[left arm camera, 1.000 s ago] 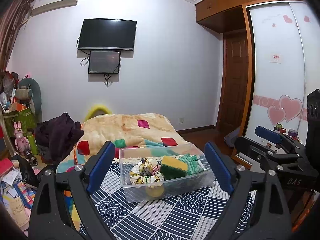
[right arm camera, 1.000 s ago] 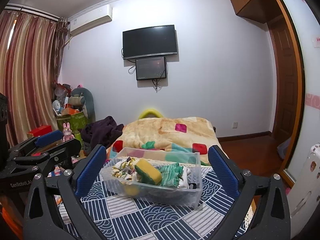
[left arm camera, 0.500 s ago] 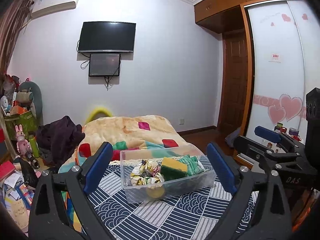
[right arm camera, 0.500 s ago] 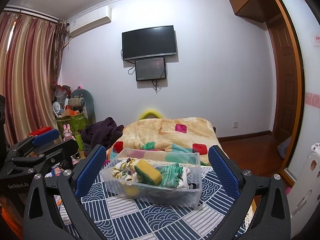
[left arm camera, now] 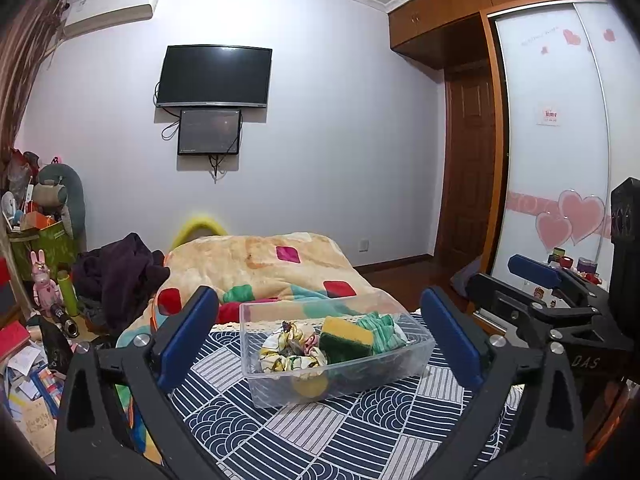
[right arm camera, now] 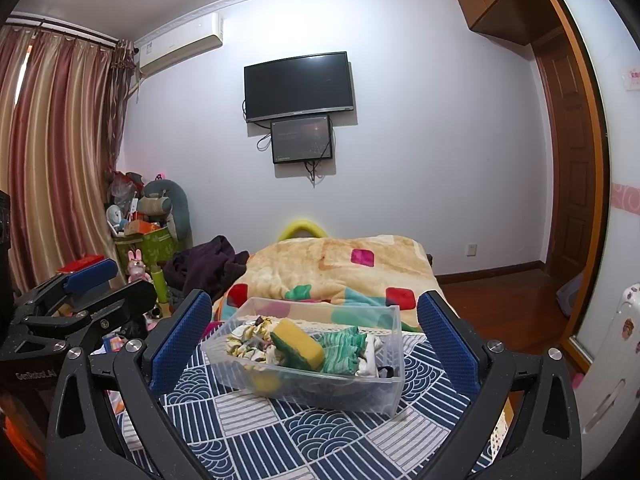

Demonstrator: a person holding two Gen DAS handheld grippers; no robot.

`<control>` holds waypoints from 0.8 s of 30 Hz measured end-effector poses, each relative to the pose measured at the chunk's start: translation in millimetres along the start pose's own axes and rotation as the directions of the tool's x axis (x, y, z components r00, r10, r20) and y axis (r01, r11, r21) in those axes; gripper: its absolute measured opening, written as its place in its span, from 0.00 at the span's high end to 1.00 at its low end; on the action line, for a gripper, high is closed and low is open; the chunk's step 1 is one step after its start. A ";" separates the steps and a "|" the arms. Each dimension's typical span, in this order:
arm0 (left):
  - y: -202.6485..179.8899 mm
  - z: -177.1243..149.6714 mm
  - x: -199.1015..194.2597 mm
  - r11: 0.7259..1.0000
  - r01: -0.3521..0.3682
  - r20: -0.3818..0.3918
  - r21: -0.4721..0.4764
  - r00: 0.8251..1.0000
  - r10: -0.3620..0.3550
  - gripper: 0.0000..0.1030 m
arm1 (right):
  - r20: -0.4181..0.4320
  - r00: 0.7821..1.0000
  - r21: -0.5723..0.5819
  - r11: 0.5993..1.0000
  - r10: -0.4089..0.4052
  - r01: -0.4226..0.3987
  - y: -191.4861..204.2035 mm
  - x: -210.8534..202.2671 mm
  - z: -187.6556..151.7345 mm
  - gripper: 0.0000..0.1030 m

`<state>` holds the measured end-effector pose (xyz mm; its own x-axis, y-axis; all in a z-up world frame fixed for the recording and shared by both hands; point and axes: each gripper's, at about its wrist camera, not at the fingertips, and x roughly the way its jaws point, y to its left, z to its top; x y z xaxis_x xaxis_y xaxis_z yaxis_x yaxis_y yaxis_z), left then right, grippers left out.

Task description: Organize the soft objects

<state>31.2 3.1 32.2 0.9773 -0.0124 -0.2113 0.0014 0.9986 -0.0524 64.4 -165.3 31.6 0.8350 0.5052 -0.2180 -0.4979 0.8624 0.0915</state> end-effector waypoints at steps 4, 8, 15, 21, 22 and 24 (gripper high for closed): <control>0.0 0.1 0.0 1.000 0.000 -0.003 -0.001 1.000 0.000 0.00 | 0.000 1.000 -0.001 1.000 -0.001 0.001 -0.2 0.1 -0.5 0.00; 1.0 0.5 1.3 1.000 0.001 -0.004 -0.012 1.000 -0.001 0.00 | 0.002 1.000 -0.002 1.000 -0.002 0.002 -0.6 0.4 -0.5 0.00; 2.5 -0.9 2.0 1.000 0.008 -0.009 -0.020 1.000 -0.009 0.00 | 0.004 1.000 0.001 1.000 -0.007 0.007 -0.1 -0.5 0.2 0.00; 3.4 -2.7 4.0 0.999 0.036 -0.026 -0.030 0.999 -0.036 0.00 | 0.006 1.000 0.001 1.000 -0.010 0.010 0.5 -1.4 -0.4 0.00; 3.8 -2.9 4.3 0.999 0.034 -0.027 -0.030 0.999 -0.034 0.00 | 0.006 1.000 0.000 1.000 -0.010 0.010 0.8 -1.6 -0.1 0.00; 4.3 -3.8 4.3 0.999 0.034 -0.027 -0.033 0.999 -0.035 0.00 | 0.006 1.000 0.000 1.000 -0.010 0.010 0.5 -1.5 -0.5 0.00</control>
<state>34.6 7.1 27.4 0.9706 -0.0483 -0.2359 0.0272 0.9954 -0.0920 62.8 -165.6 31.5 0.8412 0.4968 -0.2135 -0.4895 0.8674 0.0895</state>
